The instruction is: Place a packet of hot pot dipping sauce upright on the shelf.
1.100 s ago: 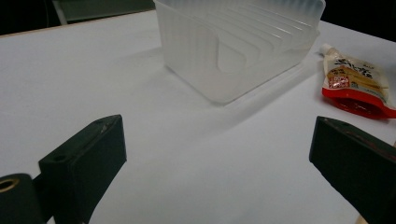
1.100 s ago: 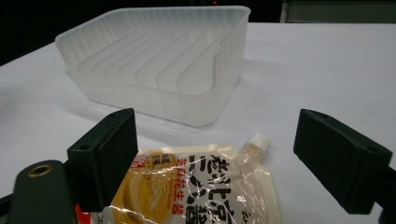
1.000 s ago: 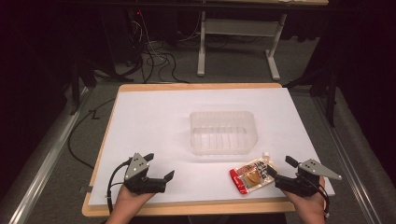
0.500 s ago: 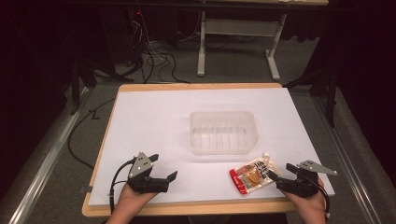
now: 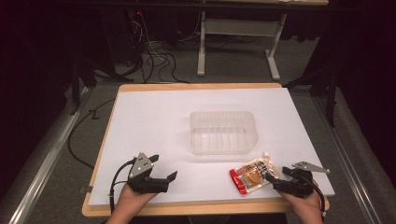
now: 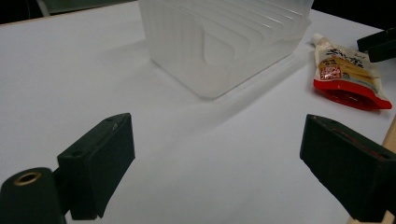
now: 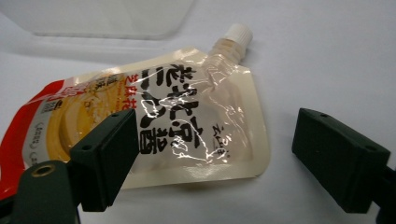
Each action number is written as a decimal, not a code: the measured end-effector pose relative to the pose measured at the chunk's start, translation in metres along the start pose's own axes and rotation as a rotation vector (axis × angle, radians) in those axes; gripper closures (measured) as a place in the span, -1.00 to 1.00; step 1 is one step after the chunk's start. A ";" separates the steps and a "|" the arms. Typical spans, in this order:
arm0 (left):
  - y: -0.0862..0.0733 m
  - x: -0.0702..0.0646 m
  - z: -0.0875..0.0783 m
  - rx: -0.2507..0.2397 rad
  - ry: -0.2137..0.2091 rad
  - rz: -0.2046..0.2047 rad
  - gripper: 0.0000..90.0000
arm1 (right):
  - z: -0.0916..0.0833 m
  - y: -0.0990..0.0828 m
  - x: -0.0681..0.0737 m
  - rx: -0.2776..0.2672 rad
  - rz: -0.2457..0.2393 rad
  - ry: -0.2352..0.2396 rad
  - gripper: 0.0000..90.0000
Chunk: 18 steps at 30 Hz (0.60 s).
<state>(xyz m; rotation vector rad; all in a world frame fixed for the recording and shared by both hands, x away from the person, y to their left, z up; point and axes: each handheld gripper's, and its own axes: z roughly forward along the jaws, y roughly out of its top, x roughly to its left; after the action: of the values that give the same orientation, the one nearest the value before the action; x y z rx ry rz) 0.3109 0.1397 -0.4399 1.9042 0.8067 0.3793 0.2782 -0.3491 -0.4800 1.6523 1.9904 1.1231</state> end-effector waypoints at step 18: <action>-0.001 -0.001 0.000 0.008 -0.004 0.009 -0.76 | 0.002 0.001 -0.001 -0.007 0.069 0.133 -0.40</action>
<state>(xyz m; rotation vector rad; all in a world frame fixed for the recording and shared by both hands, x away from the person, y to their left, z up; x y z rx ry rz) 0.3094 0.1390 -0.4410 1.9157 0.7984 0.3788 0.2810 -0.3488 -0.4807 1.6948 2.0199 1.2942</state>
